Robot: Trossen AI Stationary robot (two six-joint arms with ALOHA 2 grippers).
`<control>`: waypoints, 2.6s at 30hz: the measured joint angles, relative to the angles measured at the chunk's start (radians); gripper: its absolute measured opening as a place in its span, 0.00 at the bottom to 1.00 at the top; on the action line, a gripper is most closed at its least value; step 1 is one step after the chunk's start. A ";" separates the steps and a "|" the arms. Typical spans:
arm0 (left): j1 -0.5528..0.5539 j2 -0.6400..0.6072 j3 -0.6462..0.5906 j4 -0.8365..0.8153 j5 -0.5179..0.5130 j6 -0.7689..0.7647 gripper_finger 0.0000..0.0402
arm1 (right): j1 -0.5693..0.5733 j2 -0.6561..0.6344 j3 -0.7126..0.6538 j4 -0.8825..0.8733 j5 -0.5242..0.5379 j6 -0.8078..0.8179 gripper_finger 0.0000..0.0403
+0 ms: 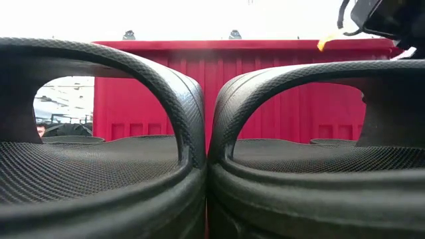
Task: Pick and place slides into bin
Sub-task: Put the black slide into the red bin
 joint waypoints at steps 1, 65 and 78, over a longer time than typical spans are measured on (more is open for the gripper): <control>0.000 0.000 0.000 -0.001 0.000 0.000 0.08 | 0.000 0.002 -0.008 0.010 0.014 -0.001 0.54; 0.105 0.000 0.000 -0.006 -0.207 -0.041 0.08 | -0.729 -0.370 1.085 -1.489 0.348 -1.007 0.01; 0.102 0.001 0.000 -0.008 -0.262 -0.110 0.08 | -1.036 -0.147 0.900 -1.133 -0.205 -1.329 0.01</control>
